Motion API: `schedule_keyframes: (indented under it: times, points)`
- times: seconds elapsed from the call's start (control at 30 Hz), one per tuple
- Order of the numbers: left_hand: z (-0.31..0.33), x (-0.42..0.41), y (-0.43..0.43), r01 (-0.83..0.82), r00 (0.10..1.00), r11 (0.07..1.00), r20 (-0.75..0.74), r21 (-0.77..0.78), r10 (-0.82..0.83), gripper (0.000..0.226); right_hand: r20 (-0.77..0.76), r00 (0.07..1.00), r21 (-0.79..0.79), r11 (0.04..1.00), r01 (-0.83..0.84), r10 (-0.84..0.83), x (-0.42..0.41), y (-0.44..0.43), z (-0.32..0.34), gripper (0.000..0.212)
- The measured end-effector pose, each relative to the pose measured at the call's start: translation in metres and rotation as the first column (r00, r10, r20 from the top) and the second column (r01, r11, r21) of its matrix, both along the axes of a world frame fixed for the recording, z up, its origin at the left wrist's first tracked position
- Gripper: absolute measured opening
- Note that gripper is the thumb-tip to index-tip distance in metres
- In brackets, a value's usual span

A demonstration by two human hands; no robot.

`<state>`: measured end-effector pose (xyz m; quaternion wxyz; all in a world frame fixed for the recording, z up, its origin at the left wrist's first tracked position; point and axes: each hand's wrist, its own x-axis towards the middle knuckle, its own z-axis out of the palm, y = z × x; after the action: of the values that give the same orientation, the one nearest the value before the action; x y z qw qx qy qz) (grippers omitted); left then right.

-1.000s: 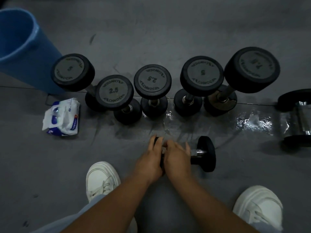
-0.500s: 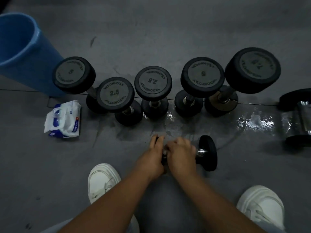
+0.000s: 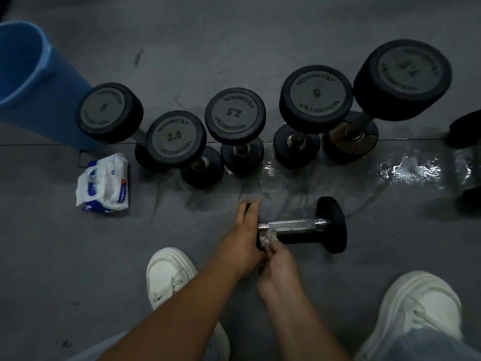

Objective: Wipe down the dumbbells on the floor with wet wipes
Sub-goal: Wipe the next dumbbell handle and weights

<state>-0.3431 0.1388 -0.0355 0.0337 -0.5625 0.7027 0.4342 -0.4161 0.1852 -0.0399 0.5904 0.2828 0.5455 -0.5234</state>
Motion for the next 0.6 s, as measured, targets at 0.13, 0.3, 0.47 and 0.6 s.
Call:
schedule_keyframes:
  times: [0.13,0.3,0.47,0.6]
  points:
    - [-0.002,0.000,0.003,-0.005,1.000,1.000,0.001,-0.003,0.005,0.107,0.075,0.996,-0.005,0.999,-0.038,0.038,-0.004,-0.012,0.001,0.026]
    - [0.002,0.000,0.004,-0.007,1.000,1.000,0.012,0.002,0.007,0.106,0.048,0.995,0.065,0.993,-0.096,0.093,-0.003,-0.009,-0.007,0.018]
    - [0.002,0.001,0.006,0.004,1.000,1.000,0.023,-0.009,-0.004,0.104,0.049,0.977,0.121,0.969,-0.214,0.210,-0.003,-0.009,-0.013,0.015]
    - [0.000,0.002,0.007,0.004,1.000,1.000,0.024,-0.015,-0.004,0.098,-0.050,0.977,0.086,0.975,-0.204,0.208,-0.004,-0.008,-0.008,0.015]
